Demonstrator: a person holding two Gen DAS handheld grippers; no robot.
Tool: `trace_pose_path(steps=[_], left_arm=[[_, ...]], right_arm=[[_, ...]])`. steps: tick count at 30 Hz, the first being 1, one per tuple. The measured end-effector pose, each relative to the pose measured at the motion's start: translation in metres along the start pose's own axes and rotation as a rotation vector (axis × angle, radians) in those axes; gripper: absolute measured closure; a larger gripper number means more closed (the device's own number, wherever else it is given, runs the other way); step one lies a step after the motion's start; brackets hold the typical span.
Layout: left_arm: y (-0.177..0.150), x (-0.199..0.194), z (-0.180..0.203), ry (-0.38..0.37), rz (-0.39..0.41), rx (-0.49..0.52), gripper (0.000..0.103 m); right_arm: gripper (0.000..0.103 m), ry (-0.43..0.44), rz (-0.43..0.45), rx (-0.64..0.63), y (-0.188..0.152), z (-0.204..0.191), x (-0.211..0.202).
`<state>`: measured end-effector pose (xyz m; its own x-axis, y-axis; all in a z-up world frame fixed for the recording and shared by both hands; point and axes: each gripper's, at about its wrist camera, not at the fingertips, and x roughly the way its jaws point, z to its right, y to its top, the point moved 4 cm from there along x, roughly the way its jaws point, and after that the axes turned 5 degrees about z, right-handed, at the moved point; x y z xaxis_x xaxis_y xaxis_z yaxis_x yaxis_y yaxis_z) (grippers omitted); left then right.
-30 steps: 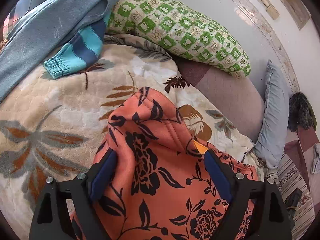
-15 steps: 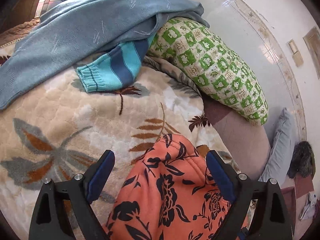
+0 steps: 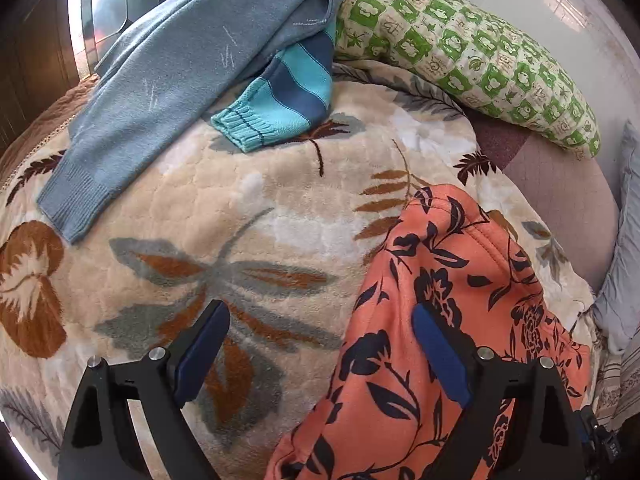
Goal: Fold small clothes
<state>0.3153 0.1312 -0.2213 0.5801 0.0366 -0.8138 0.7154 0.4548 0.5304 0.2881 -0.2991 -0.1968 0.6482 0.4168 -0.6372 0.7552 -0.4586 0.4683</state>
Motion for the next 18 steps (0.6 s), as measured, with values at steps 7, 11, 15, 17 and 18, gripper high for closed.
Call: trace_pose_path(steps=[7,11,15,17,18], left_arm=[[-0.024,0.007,-0.003,0.095,-0.026,0.155,0.01],[-0.02,-0.008,-0.017,0.067,-0.002,0.085,0.01],[-0.021,-0.024,-0.022,0.015,0.024,0.053,0.01],[-0.028,-0.029,-0.018,-0.029,0.013,0.072,0.01],[-0.033,-0.03,-0.016,-0.039,0.004,0.083,0.01]], right_arm=[[0.072,-0.076,-0.156,-0.154,-0.053,-0.031,0.034],[0.072,-0.144,-0.178,-0.217,-0.071,-0.034,0.039],[0.072,-0.061,-0.13,-0.228,-0.073,-0.048,0.019],[0.072,-0.035,-0.115,-0.247,-0.078,-0.054,0.012],[0.072,-0.026,-0.12,-0.259,-0.081,-0.056,0.012]])
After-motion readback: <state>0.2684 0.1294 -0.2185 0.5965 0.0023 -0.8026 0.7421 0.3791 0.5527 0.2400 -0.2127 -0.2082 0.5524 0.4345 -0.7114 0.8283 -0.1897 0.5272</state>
